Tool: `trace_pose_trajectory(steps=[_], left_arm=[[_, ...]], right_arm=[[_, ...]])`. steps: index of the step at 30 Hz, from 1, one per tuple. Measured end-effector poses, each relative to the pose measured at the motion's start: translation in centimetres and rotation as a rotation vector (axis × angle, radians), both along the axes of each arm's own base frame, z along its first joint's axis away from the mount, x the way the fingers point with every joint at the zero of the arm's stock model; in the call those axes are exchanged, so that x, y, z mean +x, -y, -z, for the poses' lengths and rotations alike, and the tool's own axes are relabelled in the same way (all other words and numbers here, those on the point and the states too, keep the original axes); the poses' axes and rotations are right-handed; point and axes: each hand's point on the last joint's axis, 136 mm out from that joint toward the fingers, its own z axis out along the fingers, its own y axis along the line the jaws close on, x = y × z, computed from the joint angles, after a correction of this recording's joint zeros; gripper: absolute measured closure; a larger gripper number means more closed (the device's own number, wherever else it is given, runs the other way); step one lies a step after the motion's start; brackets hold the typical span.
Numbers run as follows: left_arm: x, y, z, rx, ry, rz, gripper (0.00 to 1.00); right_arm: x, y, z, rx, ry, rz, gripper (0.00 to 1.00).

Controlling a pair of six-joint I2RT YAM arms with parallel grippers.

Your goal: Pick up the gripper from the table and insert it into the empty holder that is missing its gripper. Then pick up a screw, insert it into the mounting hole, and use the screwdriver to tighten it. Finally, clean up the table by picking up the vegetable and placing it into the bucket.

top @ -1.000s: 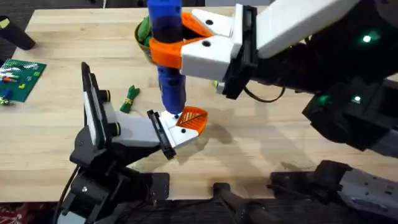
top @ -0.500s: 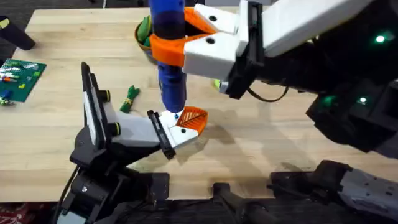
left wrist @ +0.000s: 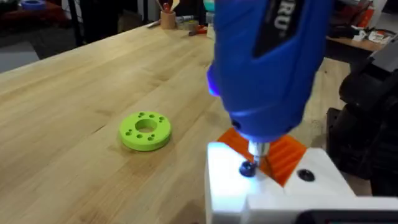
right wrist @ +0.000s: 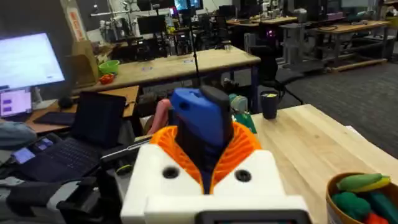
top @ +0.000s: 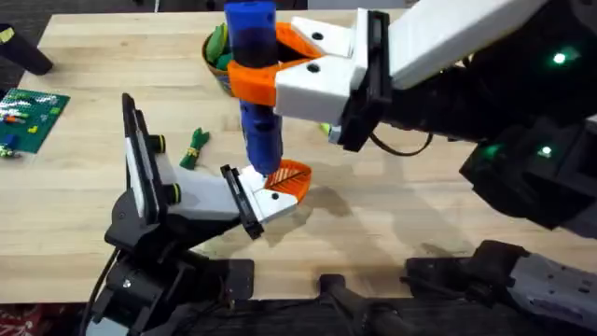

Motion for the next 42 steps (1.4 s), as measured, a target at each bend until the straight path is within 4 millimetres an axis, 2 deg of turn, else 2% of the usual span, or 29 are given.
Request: trace_pose_trajectory(steps=[19,31,42], left_arm=[[0.00,0.00,0.00,0.000,0.000,0.000,0.991],[0.00,0.00,0.01,0.000,-0.001,0.000,0.991],[0.02,-0.01,0.02,-0.004,-0.009,-0.002,0.991]], right_arm=[[-0.09,0.09,-0.63,0.019,0.027,0.002,0.955],[0.40,-0.34,0.27,0.000,0.008,0.004,0.955],[0.35,-0.39,0.22,0.002,0.013,0.001,0.955]])
